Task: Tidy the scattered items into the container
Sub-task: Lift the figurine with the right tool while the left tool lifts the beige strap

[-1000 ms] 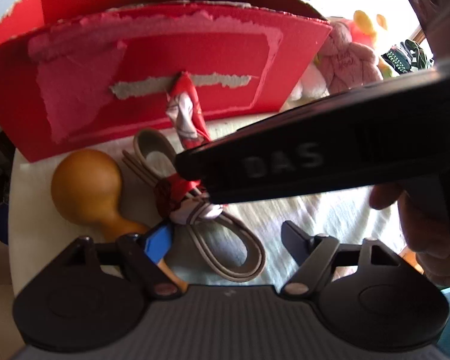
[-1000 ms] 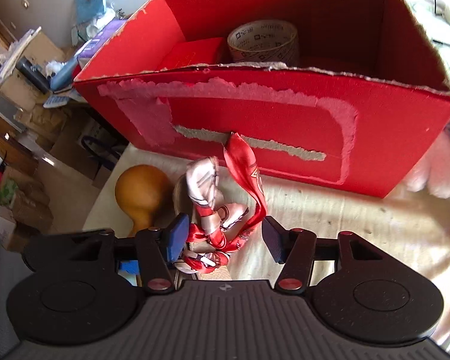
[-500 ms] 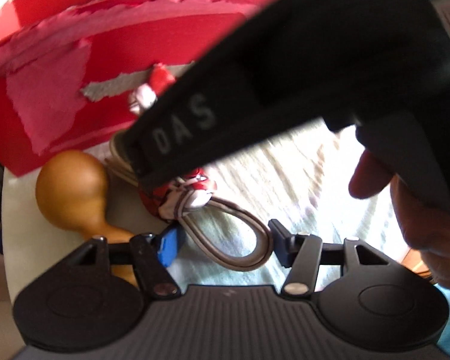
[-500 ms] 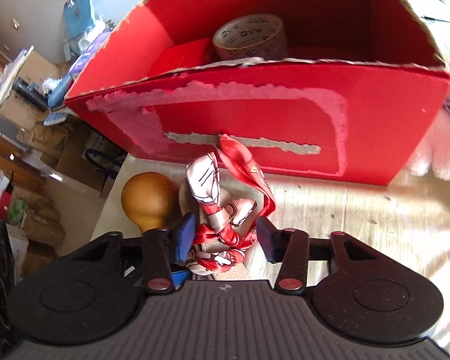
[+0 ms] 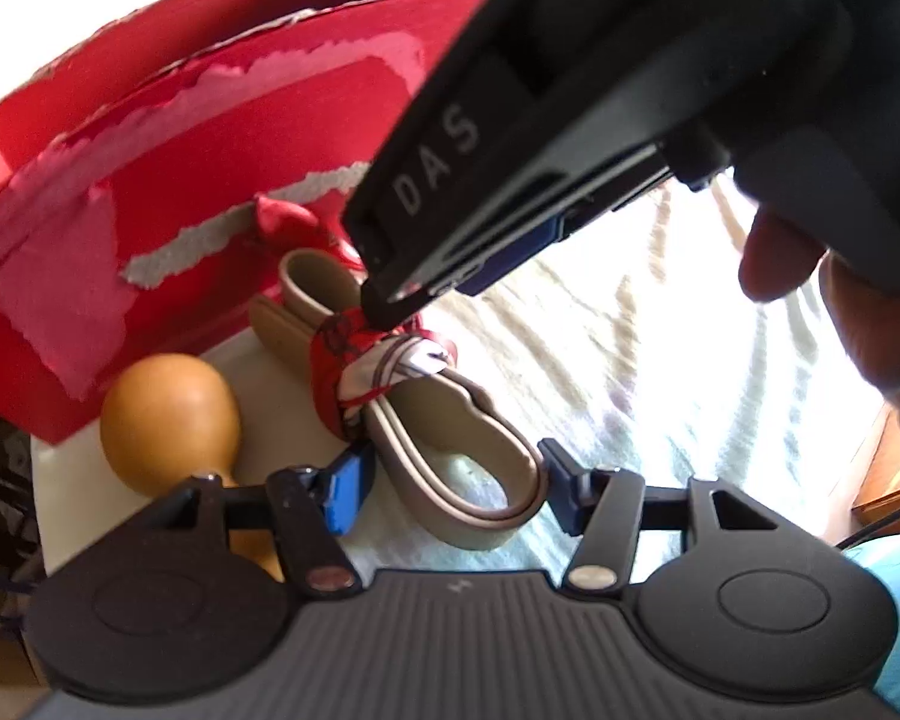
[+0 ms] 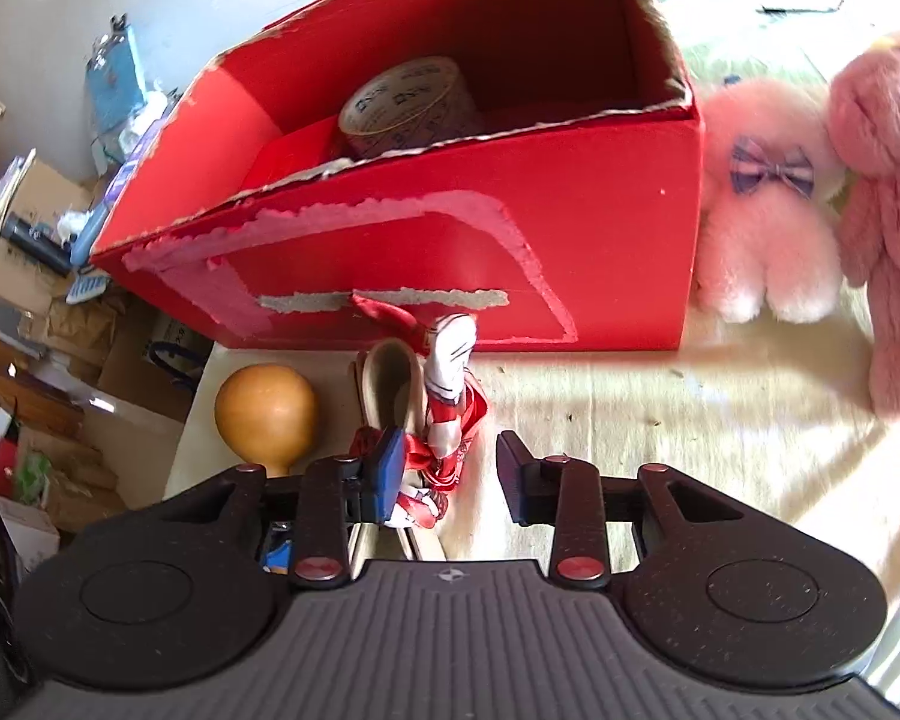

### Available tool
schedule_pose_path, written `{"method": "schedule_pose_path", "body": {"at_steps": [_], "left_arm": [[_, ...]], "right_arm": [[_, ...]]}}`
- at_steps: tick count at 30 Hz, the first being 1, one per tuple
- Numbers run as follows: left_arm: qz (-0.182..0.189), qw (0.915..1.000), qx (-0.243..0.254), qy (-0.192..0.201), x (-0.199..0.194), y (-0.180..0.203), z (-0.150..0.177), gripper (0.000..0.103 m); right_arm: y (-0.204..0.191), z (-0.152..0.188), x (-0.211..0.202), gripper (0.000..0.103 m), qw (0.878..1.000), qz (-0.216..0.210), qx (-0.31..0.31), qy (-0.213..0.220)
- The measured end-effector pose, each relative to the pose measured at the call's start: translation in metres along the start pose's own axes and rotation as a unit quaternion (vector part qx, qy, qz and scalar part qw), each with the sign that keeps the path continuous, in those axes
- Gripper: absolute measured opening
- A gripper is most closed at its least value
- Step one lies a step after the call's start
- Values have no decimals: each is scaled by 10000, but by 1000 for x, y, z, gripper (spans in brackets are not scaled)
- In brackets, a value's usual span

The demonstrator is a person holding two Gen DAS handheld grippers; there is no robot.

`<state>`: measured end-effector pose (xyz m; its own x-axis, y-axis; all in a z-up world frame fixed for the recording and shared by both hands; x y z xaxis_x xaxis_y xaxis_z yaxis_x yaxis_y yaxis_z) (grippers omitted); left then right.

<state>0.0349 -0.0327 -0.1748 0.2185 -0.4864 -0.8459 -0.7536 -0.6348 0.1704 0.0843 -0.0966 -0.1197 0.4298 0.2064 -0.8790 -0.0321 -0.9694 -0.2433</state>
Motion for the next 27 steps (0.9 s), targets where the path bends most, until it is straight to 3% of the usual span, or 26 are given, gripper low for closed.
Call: {"method": "schedule_pose_path", "body": {"at_steps": [5, 11, 22, 23, 25, 27], "left_arm": [[150, 9997, -213, 16, -2, -8, 4, 58], [167, 9996, -216, 54, -10, -12, 10, 55], [307, 9990, -302, 113, -21, -24, 20, 52], [308, 9991, -280, 112, -20, -24, 20, 52], [309, 9992, -244, 116, -20, -24, 21, 52], [286, 9994, -159, 124, -23, -23, 21, 51]], "right_arm": [[-13, -9, 2, 36, 9999, -60, 7, 136], [-27, -8, 17, 36, 9997, 146, -195, -2], [-19, -7, 28, 33, 9998, 118, 160, -96], [-19, -7, 28, 32, 9998, 117, 138, -77], [-19, -6, 25, 18, 9999, 65, 102, -53], [-18, -6, 22, 16, 9999, 58, 112, -60]]}}
Point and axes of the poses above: each gripper's, at about its wrist camera, not at the fingertips, and x roughly the way its jaws point, y to its right, z to its underside, the point moved 7 cm from there along x, roughly the way its jaws point, and after that the axes turned 10 degrees about z, right-handed, at the moved point
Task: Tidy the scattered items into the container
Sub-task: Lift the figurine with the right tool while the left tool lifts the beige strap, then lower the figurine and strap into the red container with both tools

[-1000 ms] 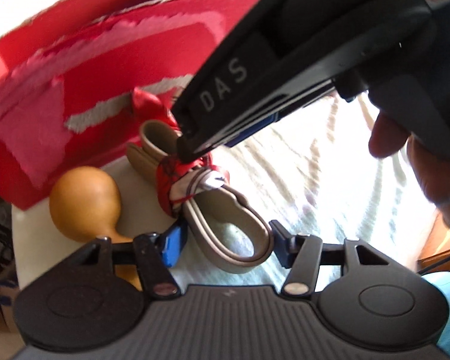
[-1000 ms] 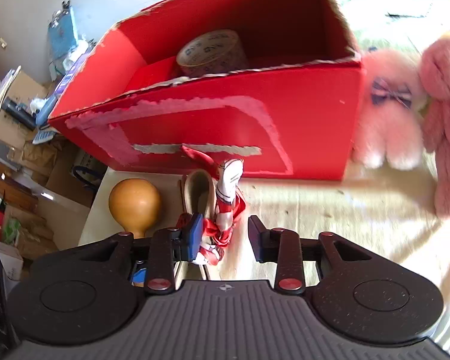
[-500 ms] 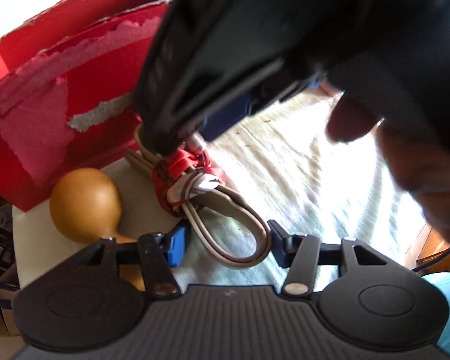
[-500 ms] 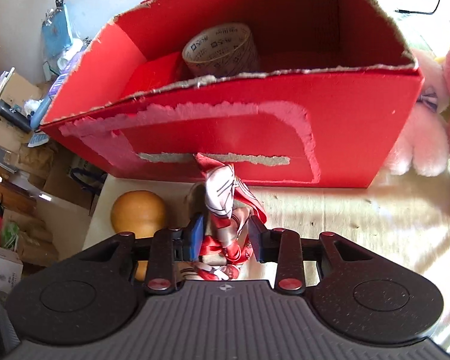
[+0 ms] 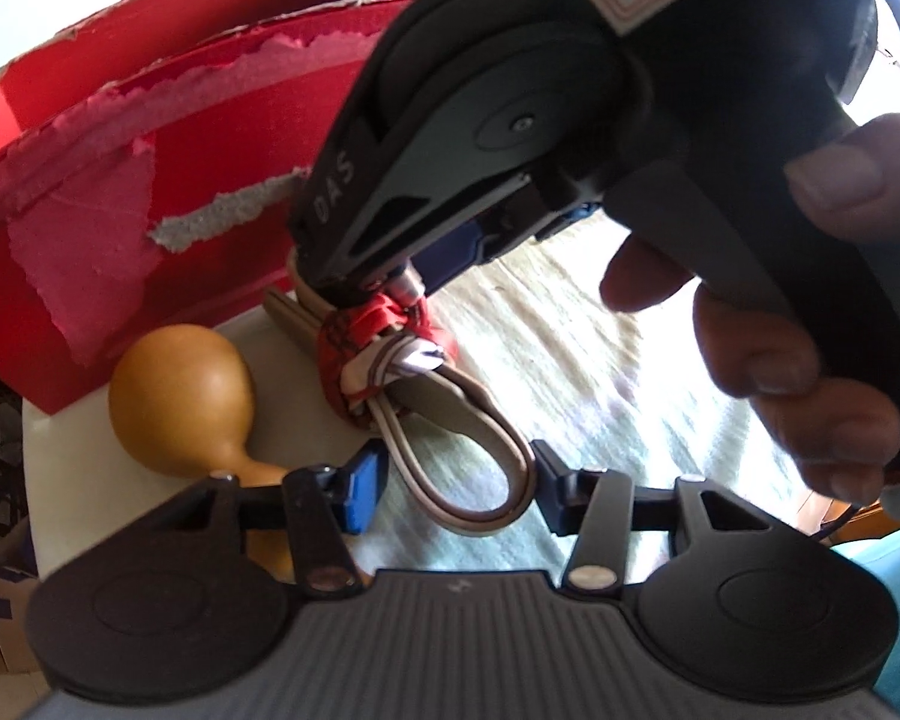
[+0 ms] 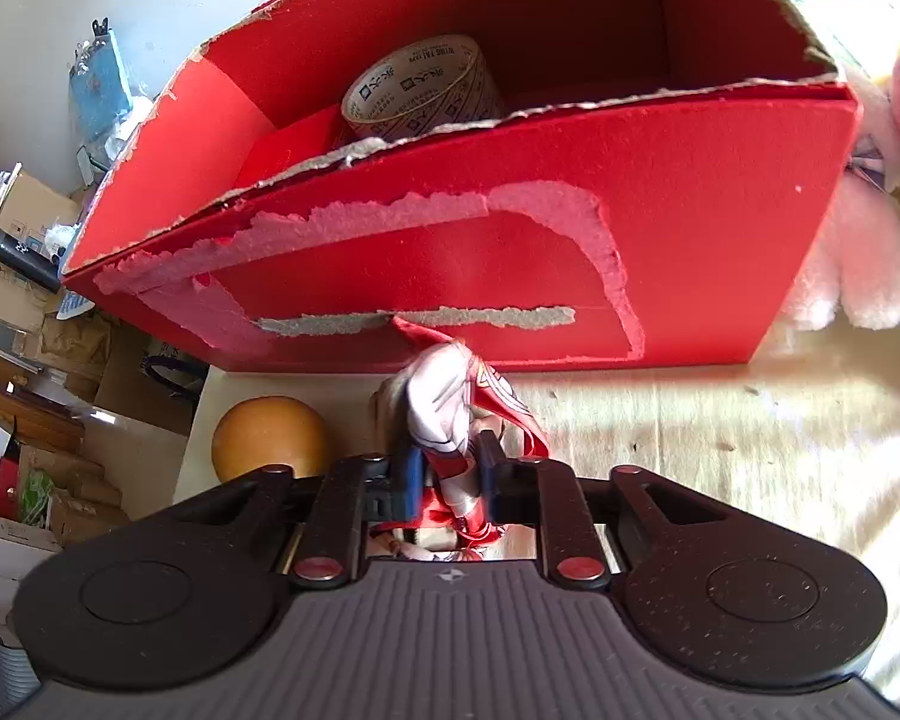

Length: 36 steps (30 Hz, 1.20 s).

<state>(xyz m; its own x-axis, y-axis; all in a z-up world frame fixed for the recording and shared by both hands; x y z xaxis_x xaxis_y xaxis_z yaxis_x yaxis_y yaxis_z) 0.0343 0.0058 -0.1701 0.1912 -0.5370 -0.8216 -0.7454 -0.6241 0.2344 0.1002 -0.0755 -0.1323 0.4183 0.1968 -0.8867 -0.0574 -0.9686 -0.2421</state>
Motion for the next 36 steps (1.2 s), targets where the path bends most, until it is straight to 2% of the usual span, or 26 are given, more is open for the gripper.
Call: {"method": "schedule_pose_path", "body": {"at_steps": [5, 8, 20, 22, 26, 33, 36], "left_arm": [[-66, 9993, 353, 47, -11, 7, 1, 51], [12, 9985, 517, 156, -26, 12, -1, 51], [290, 9884, 1207, 873, -95, 40, -28, 51], [314, 9857, 1301, 1025, -107, 42, -54, 51], [267, 9787, 1538, 1330, -84, 73, -106, 51], [65, 9664, 1746, 1885, -103, 61, -159, 51], [-5, 9635, 1743, 2031, -103, 50, -185, 52]], "right_arm": [[8, 3, -14, 14, 9999, 51, 47, 86], [15, 3, -31, 14, 9997, -81, 135, 207], [29, -8, -120, 15, 9905, -344, 577, 1198], [27, -15, -132, 15, 9875, -369, 605, 1407], [25, -34, -156, 15, 9798, -425, 638, 1845], [17, -89, -182, 15, 9615, -426, 611, 2645], [15, -114, -178, 15, 9569, -316, 563, 2831]]}}
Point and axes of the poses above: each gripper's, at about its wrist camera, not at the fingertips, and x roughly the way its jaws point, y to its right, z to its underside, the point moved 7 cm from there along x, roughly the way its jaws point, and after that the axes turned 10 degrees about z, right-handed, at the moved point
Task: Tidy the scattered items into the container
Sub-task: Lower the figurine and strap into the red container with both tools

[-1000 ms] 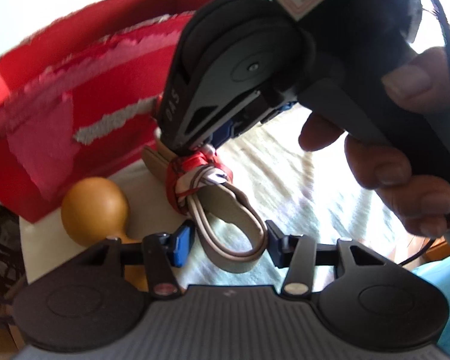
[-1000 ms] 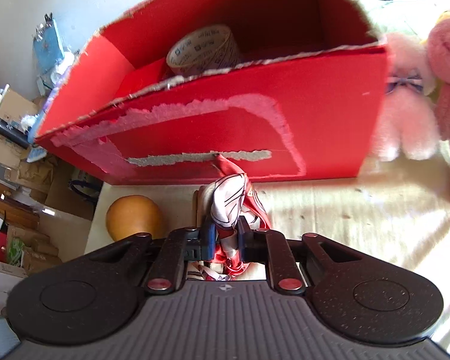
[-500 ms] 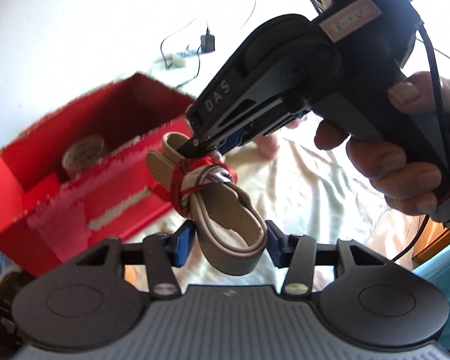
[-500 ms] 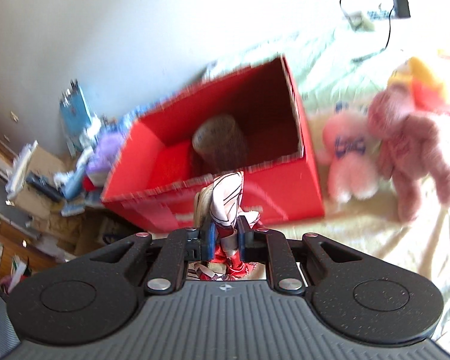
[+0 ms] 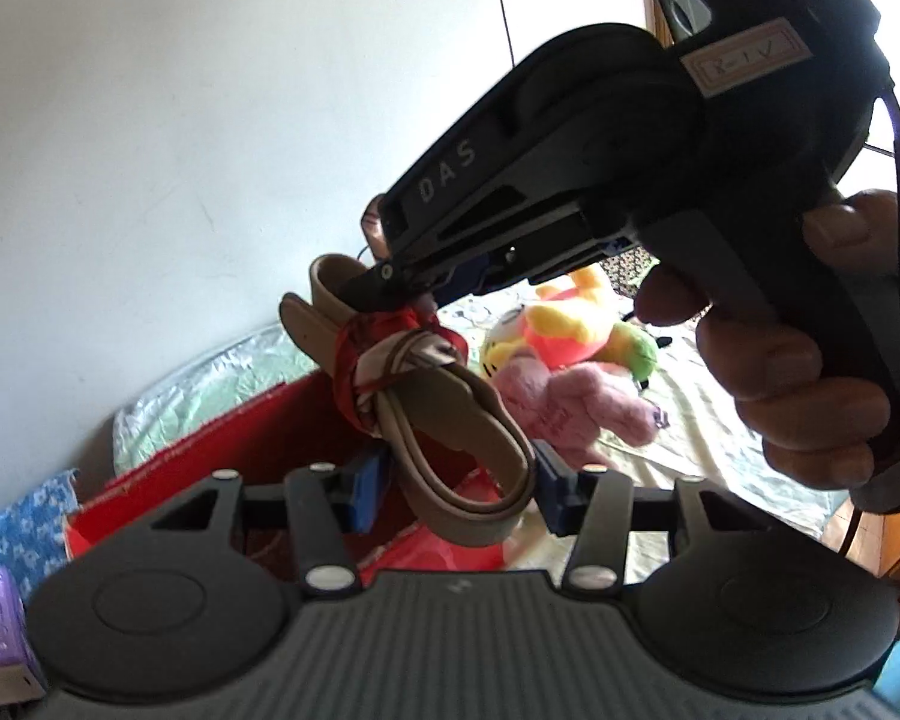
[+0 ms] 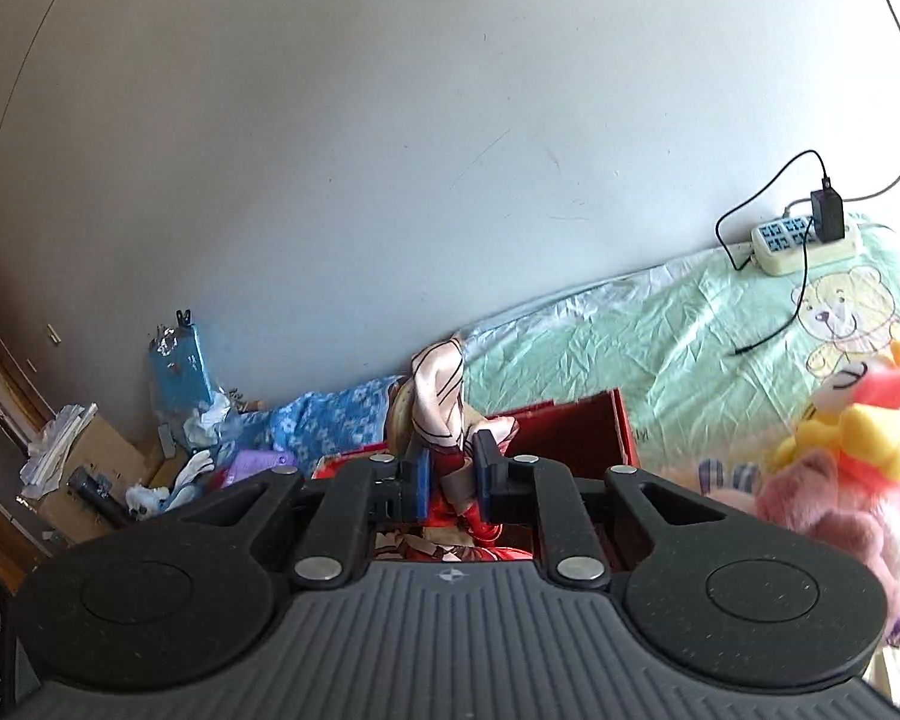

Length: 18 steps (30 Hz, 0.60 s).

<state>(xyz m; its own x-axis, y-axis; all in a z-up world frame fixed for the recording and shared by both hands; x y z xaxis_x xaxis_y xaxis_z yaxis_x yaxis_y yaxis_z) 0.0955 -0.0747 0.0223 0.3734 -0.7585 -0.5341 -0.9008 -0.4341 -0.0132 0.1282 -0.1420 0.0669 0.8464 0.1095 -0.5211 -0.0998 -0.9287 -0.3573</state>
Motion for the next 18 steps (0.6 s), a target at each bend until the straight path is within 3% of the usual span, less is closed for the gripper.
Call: {"method": "schedule_pose_path", "body": {"at_steps": [5, 9, 18], "left_arm": [[-9, 9997, -198, -153, 35, -39, -8, 52], [120, 9973, -542, -480, 52, -59, 15, 52], [511, 9791, -1253, -1518, 94, -94, 51, 52]], "right_arm": [[4, -4, 53, 15, 9994, 292, -91, -185], [14, 9, 101, 15, 9968, 496, -66, -627], [8, 42, 161, 14, 9808, 1021, -655, -1524]]}}
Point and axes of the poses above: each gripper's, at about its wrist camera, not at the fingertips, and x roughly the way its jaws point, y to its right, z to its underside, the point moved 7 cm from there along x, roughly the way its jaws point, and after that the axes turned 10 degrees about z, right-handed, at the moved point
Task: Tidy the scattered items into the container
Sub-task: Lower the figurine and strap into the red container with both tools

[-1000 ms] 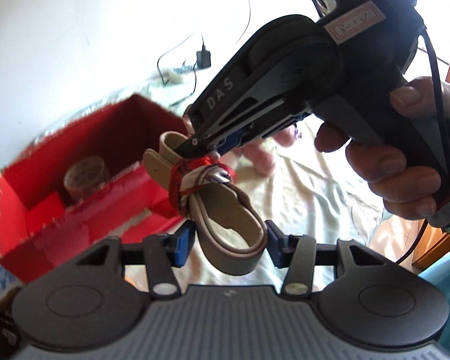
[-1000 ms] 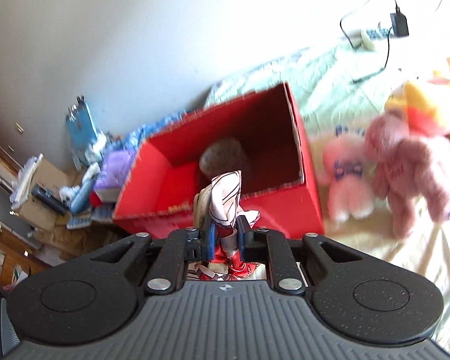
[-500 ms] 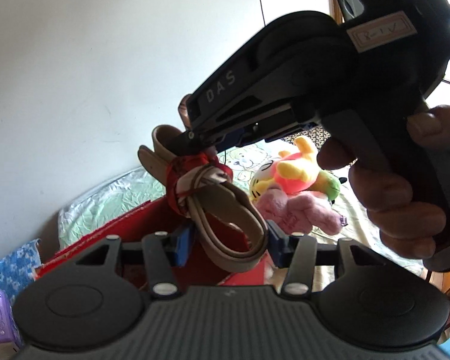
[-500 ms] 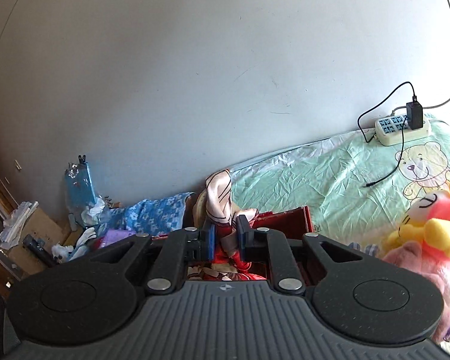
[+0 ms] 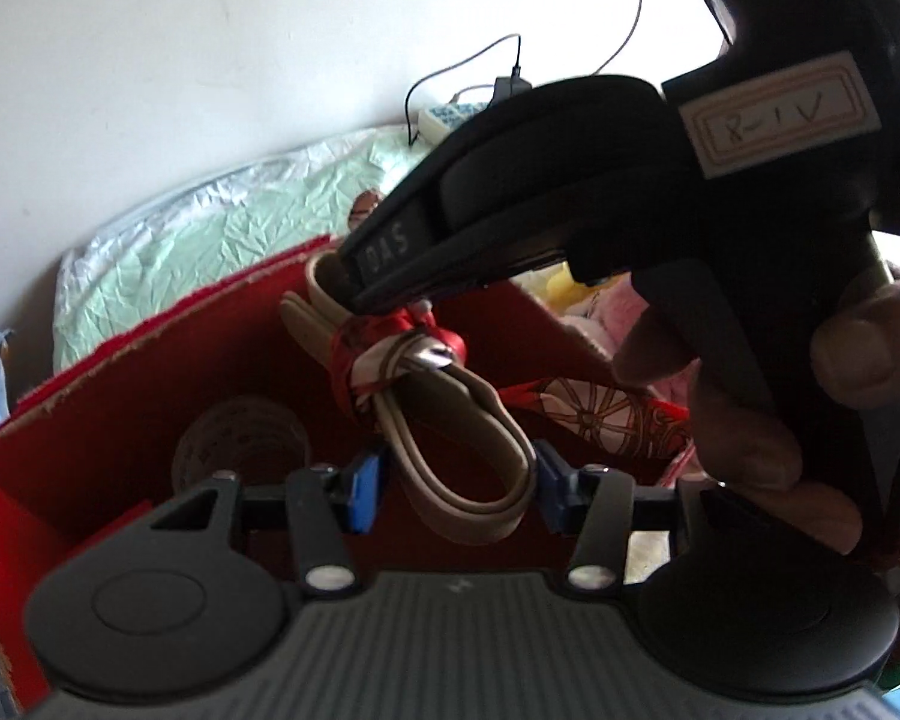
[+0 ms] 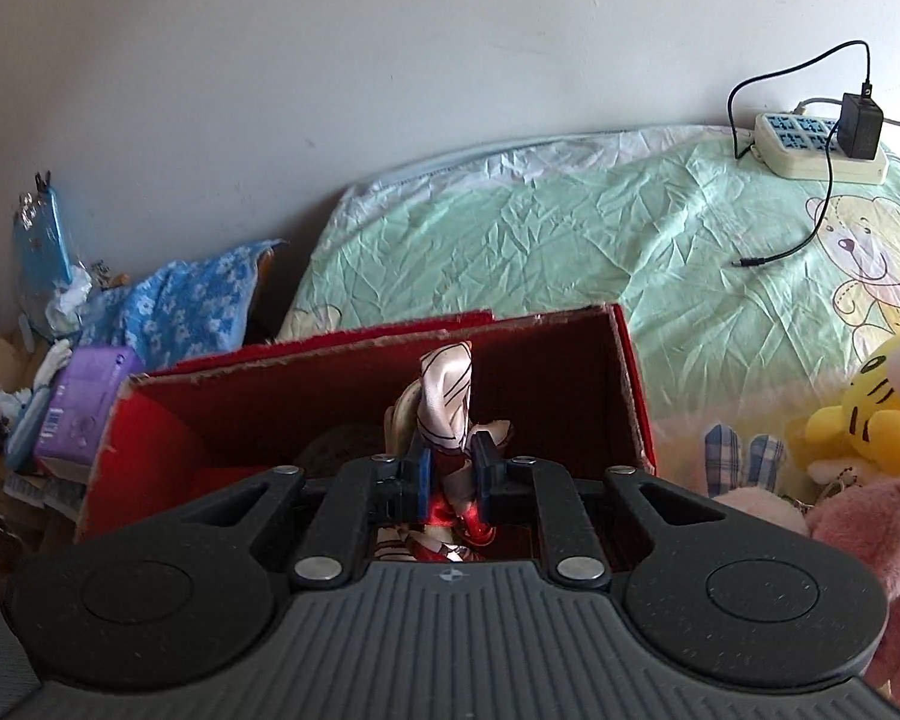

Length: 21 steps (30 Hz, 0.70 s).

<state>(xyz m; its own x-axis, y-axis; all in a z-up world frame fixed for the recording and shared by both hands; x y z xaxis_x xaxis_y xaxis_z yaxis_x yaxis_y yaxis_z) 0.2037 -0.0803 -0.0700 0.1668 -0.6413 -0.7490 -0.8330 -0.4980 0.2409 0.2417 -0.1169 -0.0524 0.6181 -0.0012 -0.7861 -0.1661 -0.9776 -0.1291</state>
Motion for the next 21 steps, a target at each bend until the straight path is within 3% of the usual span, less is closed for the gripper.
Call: {"method": "schedule_pose_path", "body": {"at_steps": [6, 14, 21], "left_arm": [[267, 9955, -559, -713, 27, -17, 13, 52], [575, 9875, -1205, -837, 33, -28, 26, 58], [689, 9843, -1449, -736, 32, -30, 34, 61]], "right_arm": [[1, 13, 27, 12, 9981, 131, -105, -593], [-6, 18, 39, 12, 9943, 159, -441, -957], [-8, 18, 39, 13, 9933, 199, -654, -929]]}}
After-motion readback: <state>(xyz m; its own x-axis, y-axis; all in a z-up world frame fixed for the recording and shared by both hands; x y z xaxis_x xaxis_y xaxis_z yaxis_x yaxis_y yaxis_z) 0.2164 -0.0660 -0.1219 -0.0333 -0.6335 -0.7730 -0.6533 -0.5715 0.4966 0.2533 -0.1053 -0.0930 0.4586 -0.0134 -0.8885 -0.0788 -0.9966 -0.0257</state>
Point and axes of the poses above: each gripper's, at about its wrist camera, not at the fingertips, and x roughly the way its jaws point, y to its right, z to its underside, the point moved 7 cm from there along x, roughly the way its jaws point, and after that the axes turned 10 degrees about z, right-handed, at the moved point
